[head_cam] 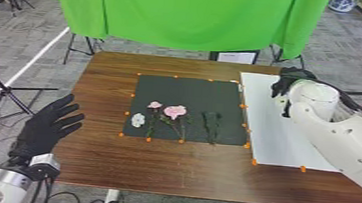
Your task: Arrange flowers
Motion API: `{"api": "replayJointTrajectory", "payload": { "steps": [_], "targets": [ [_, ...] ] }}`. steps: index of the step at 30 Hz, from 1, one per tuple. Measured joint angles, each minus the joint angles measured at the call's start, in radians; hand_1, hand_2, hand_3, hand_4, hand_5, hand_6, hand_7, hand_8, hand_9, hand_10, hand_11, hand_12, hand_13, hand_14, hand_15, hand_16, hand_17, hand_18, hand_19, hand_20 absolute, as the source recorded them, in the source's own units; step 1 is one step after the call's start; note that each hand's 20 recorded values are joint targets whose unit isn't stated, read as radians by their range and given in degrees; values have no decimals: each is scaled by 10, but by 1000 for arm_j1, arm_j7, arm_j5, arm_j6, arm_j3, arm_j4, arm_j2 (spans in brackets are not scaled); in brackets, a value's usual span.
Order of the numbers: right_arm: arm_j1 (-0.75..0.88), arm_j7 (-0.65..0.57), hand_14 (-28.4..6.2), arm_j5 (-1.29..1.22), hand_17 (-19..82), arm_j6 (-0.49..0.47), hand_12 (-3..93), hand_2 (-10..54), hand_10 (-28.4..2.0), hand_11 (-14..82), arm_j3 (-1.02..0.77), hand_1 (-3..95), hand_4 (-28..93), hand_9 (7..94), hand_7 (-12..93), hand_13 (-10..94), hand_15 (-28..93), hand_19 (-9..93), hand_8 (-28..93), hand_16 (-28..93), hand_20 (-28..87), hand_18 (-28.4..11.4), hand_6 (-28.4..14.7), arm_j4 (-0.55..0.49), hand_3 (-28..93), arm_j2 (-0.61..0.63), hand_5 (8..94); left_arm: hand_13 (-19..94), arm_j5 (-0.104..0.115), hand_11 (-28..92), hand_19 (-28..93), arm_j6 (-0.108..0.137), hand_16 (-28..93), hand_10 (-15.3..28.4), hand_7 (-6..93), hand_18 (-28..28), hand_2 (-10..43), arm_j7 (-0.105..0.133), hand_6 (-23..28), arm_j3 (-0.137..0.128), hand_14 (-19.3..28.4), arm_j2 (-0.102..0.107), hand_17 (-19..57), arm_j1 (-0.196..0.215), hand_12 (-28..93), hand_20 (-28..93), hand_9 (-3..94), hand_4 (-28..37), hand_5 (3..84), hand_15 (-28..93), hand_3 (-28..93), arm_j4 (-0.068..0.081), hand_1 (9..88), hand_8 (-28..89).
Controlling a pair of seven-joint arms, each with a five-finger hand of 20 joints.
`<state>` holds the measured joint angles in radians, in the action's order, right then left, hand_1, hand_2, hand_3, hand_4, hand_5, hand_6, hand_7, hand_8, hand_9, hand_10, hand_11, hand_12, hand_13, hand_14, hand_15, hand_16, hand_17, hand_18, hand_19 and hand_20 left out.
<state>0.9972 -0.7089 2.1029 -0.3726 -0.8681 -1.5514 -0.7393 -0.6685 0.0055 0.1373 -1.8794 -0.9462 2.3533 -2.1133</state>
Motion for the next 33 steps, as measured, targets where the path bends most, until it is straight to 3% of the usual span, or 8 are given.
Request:
{"api": "replayJointTrajectory", "payload": {
  "steps": [6,16,17,19,20,21,25,33],
  "targets": [
    [65,-2,-89,2,154,-6,219,-95,-101,319,-33,269,-283,476,393,497,598,628,-190,167,326,-201,-9,15,901,13,398,185,0,222,429,0,-15,121,203,214,-24,-3,40,-3,161,0,-99,1,169,122,232,-283,270,407,720,0,248,-113],
    [88,28,-68,19,184,71,214,-95,-92,331,-11,318,-282,576,417,592,611,645,-214,188,340,-186,32,46,893,14,460,185,0,223,431,-1,-16,120,204,214,-23,-4,41,-3,161,1,-99,0,169,122,232,-283,271,409,720,3,248,-113],
    [89,38,-66,24,194,90,221,-95,-88,332,-7,333,-282,600,423,610,607,651,-209,196,343,-183,37,50,892,15,485,185,0,223,431,-1,-16,120,204,214,-23,-4,41,-3,161,2,-99,0,169,122,232,-283,270,409,721,3,248,-113],
    [89,60,-50,34,218,135,353,-88,-64,217,4,409,-281,732,484,681,592,659,-100,253,345,-171,37,57,842,16,559,185,0,223,431,-1,-17,120,204,214,-22,-4,41,-3,161,2,-99,-1,169,122,232,-283,270,408,719,4,248,-113],
    [89,71,-42,41,239,162,413,-80,-55,189,11,453,-282,828,492,729,590,667,-58,286,349,-162,43,61,830,16,640,185,0,222,431,-1,-17,120,204,214,-21,-4,41,-2,161,3,-99,-1,169,122,232,-283,270,408,718,4,249,-113],
    [89,79,-40,50,247,192,428,-82,-54,190,21,467,-282,857,486,746,598,671,-51,292,350,-158,44,64,832,17,674,185,0,222,430,-1,-17,120,204,214,-21,-5,41,-2,161,3,-99,-2,168,121,232,-283,271,408,719,5,248,-113],
    [91,91,-36,98,260,279,443,-93,-52,189,53,471,-283,887,464,768,617,679,-55,285,352,-155,44,73,850,18,720,185,1,222,429,-2,-16,120,203,214,-21,-6,40,-2,160,5,-99,-3,168,121,232,-283,271,409,719,6,248,-113],
    [109,119,-37,117,263,298,456,-95,-54,189,48,467,-283,896,458,772,627,685,-53,294,354,-155,43,33,864,28,731,185,1,222,429,-2,-16,120,202,214,-21,-7,41,-4,160,6,-98,-3,169,121,232,-283,271,408,719,6,248,-112]
  ]
}}
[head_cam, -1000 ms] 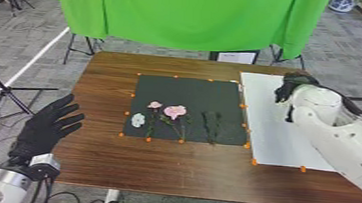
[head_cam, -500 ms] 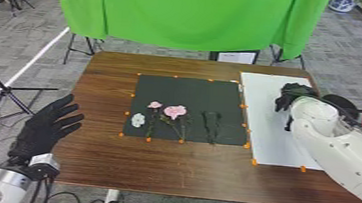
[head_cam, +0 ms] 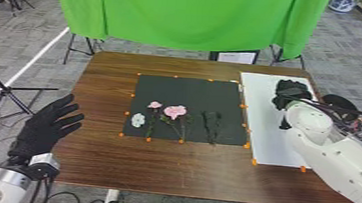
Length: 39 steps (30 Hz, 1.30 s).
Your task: Arrange flowers
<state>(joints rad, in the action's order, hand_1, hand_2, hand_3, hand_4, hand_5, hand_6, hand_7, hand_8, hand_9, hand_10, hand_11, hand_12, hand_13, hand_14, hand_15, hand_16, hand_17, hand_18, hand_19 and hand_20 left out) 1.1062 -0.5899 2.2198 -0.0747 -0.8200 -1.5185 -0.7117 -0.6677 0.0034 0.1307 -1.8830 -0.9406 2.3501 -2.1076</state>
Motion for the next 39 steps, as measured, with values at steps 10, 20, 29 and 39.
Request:
{"api": "replayJointTrajectory", "payload": {
  "steps": [10,20,29,39],
  "targets": [
    [30,219,-37,149,263,92,465,-95,-51,194,36,460,-283,900,459,771,641,685,-47,294,354,-152,44,-258,874,22,734,185,0,223,429,-1,-16,120,203,213,-21,-3,41,1,161,0,-98,-2,169,121,232,-283,271,409,720,1,247,-113],
    [-1,282,-38,142,260,77,474,-95,-50,195,159,455,-282,897,462,767,652,682,-50,296,356,-152,44,-296,880,-60,734,185,0,222,430,-1,-16,120,204,214,-21,-5,41,3,161,0,-98,-6,168,121,232,-283,271,409,720,1,247,-113],
    [-66,284,-40,176,259,75,480,-95,-51,196,248,452,-278,895,463,760,673,681,-50,297,360,-153,44,-200,882,-149,737,186,0,222,430,-1,-16,121,204,214,-22,-5,41,7,161,-1,-98,-7,169,122,232,-283,271,409,721,1,246,-113],
    [-119,271,-41,216,258,78,491,-95,-49,188,297,450,-277,889,464,753,689,681,-50,287,362,-153,43,-139,878,-214,729,185,0,222,430,-1,-16,120,203,214,-22,-6,41,11,161,-1,-99,-10,169,121,232,-283,271,409,722,2,247,-113]
  ]
}}
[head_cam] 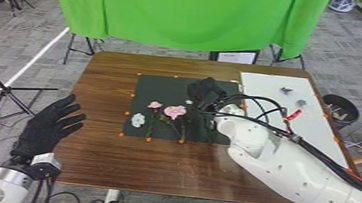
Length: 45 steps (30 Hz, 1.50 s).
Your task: Arrange flowers
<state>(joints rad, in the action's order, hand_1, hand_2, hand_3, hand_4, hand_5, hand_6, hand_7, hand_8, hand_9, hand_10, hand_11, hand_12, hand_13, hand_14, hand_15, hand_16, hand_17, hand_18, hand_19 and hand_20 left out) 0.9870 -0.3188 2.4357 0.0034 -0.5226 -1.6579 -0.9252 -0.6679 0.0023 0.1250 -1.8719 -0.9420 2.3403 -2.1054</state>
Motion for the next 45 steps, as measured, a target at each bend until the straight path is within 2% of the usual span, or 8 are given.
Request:
{"api": "replayJointTrajectory", "payload": {
  "steps": [9,13,17,31,36,39,45],
  "targets": [
    [-6,-21,-41,29,257,-1,497,-95,-49,183,17,450,-279,890,467,750,696,680,-51,282,363,-152,44,58,879,-15,727,185,0,223,430,0,-16,120,202,214,-21,0,42,4,162,0,-99,-5,169,121,232,-283,272,410,721,2,247,-112],
    [-4,-24,-39,30,251,-6,498,-95,-50,179,15,418,-278,879,468,741,703,677,-49,284,363,-152,41,63,874,-14,709,185,0,223,430,0,-17,120,201,214,-23,0,42,4,161,0,-99,-6,169,121,232,-283,273,410,722,2,246,-112],
    [1,-21,-42,28,246,-16,446,-95,-57,243,10,388,-282,848,469,731,710,672,-47,281,370,-155,39,60,868,-14,700,185,0,223,430,0,-16,121,201,214,-22,0,42,4,162,0,-99,-6,168,121,232,-283,273,410,721,2,247,-111],
    [23,42,-52,-4,231,-71,362,-95,-70,323,-33,336,-283,780,466,692,724,655,-49,281,376,-165,34,28,852,-12,652,185,0,223,429,-1,-17,121,199,214,-22,-2,43,3,162,0,-99,-7,168,121,232,-283,274,410,721,3,248,-111],
    [32,73,-58,-15,217,-108,297,-95,-81,374,-57,293,-283,738,425,666,732,645,-51,280,384,-173,37,0,881,0,626,185,0,223,429,-1,-17,121,199,214,-22,-2,42,2,161,-2,-99,-6,168,121,233,-283,274,409,722,3,247,-110],
    [40,86,-65,-32,206,-157,274,-95,-84,388,-83,259,-282,694,410,646,736,637,-195,276,389,-180,39,-22,909,7,607,185,0,223,429,-1,-17,121,199,214,-22,-2,42,2,162,-2,-99,-6,168,121,233,-283,274,409,721,3,247,-110],
    [55,101,-73,-79,193,-270,278,-95,-91,396,-150,235,-283,638,402,618,740,629,-197,273,387,-187,22,-67,911,23,548,185,0,223,429,-1,-16,121,200,213,-20,-2,42,0,162,-3,-99,-4,168,121,232,-283,274,410,718,3,248,-111]
  ]
}}
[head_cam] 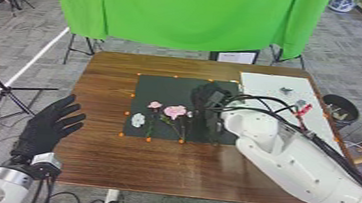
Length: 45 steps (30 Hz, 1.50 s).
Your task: Arrange flowers
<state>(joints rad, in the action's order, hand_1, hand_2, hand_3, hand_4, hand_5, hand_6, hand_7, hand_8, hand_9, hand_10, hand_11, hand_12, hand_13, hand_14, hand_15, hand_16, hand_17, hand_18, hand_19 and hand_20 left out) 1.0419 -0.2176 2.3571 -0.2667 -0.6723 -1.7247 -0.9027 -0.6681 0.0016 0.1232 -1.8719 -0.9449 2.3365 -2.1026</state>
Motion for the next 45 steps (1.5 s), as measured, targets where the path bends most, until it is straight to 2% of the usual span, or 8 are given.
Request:
{"api": "replayJointTrajectory", "payload": {
  "steps": [9,15,19,26,30,38,41,45],
  "targets": [
    [10,-17,-84,-228,184,-48,273,-95,-102,402,-115,222,-283,573,395,577,741,630,-188,263,386,-196,7,-18,900,15,504,185,0,223,428,0,-17,121,201,214,-21,-1,42,-3,161,-2,-99,5,168,121,233,-283,274,410,721,0,247,-111],
    [-10,-123,-107,-213,157,-11,251,-95,-123,342,-112,224,-282,359,392,413,664,637,-184,181,372,-195,-28,-8,927,35,326,186,0,225,428,0,-17,121,202,214,-20,-2,42,-3,161,-3,-99,5,168,121,233,-283,274,411,720,0,248,-111],
    [-34,-222,-115,-180,132,10,241,-95,-137,267,-112,221,-280,289,361,318,495,612,-169,130,351,-193,-43,26,932,65,262,185,-1,224,429,0,-17,121,200,214,-20,-2,43,-3,160,-3,-99,5,167,121,233,-283,274,410,720,0,247,-111],
    [-40,-321,-136,-184,81,53,254,-95,-140,159,-165,218,-282,233,309,213,242,505,-141,209,259,-196,-50,131,923,156,210,185,-1,223,430,0,-17,121,200,214,-20,-2,42,-4,161,-5,-99,11,167,121,233,-283,274,409,720,-1,248,-111],
    [9,-365,-138,-194,78,58,254,-95,-141,145,-239,214,-282,233,303,229,226,500,-136,217,249,-197,-54,156,912,216,203,185,-1,224,430,0,-17,121,201,214,-20,-1,41,-9,161,-5,-99,16,168,121,233,-283,274,409,720,-2,248,-111],
    [97,-405,-103,-225,110,3,221,-95,-159,166,-335,190,-283,344,429,368,322,479,-173,206,230,-206,-76,202,908,261,249,185,-1,223,430,0,-17,121,200,213,-21,-1,42,-11,161,-5,-99,18,167,121,233,-283,275,410,721,-2,248,-112],
    [112,-394,-71,-230,126,-31,206,-95,-141,182,-341,217,-282,399,462,440,398,493,-192,207,239,-208,-48,213,912,265,272,185,-1,223,430,0,-17,121,200,214,-20,-1,42,-11,161,-5,-99,18,167,121,233,-283,275,409,720,-2,248,-111],
    [119,-352,-59,-230,134,-29,202,-95,-124,200,-330,240,-283,417,467,468,429,498,-207,199,246,-205,-35,237,914,265,284,185,-1,222,430,-1,-17,121,200,213,-20,0,42,-11,160,-3,-99,18,168,121,233,-283,276,409,721,-2,248,-111]
  ]
}}
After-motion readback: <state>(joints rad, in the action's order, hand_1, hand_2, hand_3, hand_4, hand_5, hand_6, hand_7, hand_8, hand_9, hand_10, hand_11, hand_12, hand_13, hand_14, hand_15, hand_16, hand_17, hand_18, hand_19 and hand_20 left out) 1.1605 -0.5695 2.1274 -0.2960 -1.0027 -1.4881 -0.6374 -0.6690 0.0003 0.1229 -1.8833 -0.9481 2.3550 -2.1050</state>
